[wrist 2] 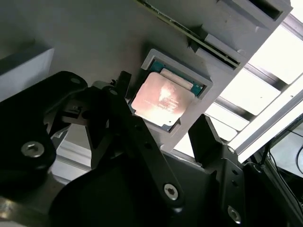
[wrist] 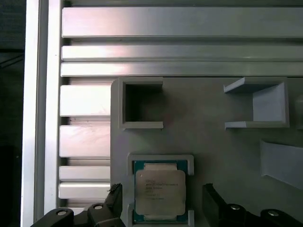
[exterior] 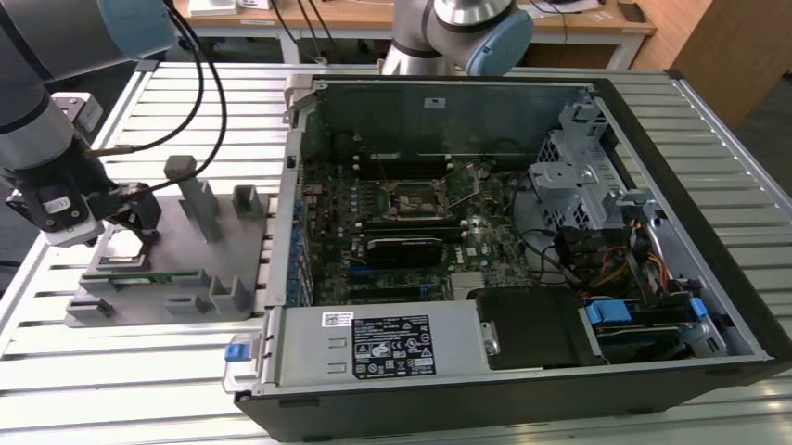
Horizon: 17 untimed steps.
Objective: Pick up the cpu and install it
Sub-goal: 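Pick up the cpu and move it towards the insertion slot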
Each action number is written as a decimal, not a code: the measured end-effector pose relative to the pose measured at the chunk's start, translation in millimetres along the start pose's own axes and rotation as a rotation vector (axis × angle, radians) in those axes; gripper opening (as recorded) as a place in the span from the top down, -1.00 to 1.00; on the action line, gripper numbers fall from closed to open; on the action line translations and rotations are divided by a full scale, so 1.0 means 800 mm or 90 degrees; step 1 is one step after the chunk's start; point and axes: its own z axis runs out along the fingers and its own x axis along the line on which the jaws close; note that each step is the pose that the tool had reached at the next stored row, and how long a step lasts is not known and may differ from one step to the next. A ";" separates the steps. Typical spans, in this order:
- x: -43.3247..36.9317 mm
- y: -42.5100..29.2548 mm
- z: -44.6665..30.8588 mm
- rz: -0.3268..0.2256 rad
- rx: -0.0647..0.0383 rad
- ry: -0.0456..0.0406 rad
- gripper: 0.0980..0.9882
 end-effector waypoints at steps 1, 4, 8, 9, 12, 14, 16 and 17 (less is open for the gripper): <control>0.000 -0.0001 0.0023 0.000 0.000 0.0000 -0.49; 0.000 -0.0003 0.0074 0.000 0.000 -0.0001 -0.46; 0.000 -0.0005 0.0091 0.000 0.000 0.0001 -0.17; 0.000 -0.0005 0.0092 0.000 0.000 0.0001 -0.17; 0.000 -0.0005 0.0093 0.000 0.000 -0.0008 -0.17; 0.001 -0.0005 0.0092 -0.001 0.000 -0.0018 -0.17; 0.002 -0.0004 0.0093 -0.001 0.000 -0.0044 -0.17; 0.002 -0.0005 0.0090 -0.001 0.000 -0.0050 -0.17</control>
